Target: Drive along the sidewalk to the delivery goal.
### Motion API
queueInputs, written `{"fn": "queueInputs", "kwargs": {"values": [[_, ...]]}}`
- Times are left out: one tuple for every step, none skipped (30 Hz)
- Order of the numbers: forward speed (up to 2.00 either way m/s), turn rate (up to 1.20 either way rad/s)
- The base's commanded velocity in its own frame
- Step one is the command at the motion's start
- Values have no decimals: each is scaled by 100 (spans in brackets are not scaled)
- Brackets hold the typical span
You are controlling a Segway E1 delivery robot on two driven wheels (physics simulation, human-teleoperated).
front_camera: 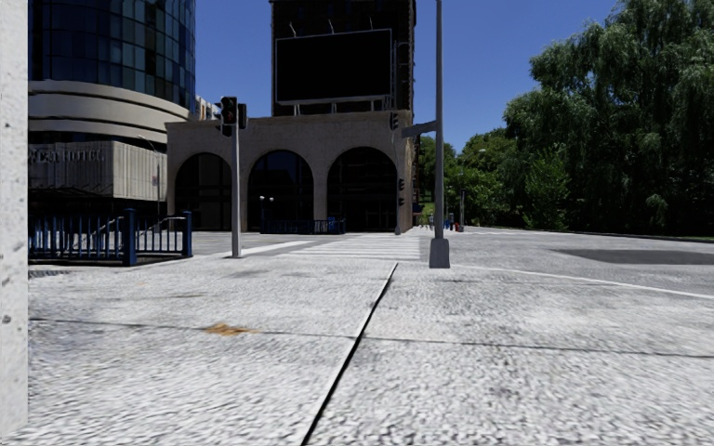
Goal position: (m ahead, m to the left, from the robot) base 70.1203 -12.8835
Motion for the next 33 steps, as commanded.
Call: {"fn": "queueInputs", "kwargs": {"values": [[200,0],[200,0],[200,0],[200,0],[200,0],[200,0],[200,0],[200,0],[200,0],[200,0],[200,0],[200,0],[200,0],[200,0],[200,0],[200,0],[200,0],[200,0],[200,0],[200,0],[200,0],[200,0],[200,0],[200,0],[200,0],[200,0],[200,0],[200,0],[200,0],[200,0],[200,0],[200,0],[200,0]]}}
